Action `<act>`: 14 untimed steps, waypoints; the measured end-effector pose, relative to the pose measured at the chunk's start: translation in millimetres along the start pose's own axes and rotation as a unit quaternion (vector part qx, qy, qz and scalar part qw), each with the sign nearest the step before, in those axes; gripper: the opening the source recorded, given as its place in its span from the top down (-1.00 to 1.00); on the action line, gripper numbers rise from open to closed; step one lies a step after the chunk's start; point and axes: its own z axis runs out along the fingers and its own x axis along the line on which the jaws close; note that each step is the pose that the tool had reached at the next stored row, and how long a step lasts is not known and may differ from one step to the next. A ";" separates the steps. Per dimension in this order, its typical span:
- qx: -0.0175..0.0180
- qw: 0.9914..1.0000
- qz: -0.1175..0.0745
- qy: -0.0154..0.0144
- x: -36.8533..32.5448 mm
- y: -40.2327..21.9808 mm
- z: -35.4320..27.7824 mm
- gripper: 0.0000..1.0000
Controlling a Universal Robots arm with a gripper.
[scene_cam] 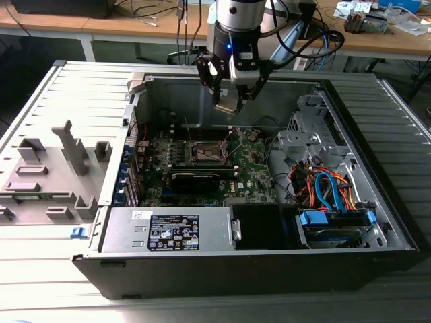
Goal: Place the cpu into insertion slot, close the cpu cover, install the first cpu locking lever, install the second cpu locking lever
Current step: 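Place the cpu into insertion slot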
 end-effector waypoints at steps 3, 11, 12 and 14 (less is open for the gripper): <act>0.000 1.000 0.001 0.000 0.0 0.0 0.1 -0.09; 0.000 1.000 0.003 0.000 0.0 0.0 0.3 -0.09; 0.000 1.000 0.003 0.000 0.0 0.0 0.3 -0.09; 0.000 1.000 0.003 0.000 0.0 0.0 0.4 -0.09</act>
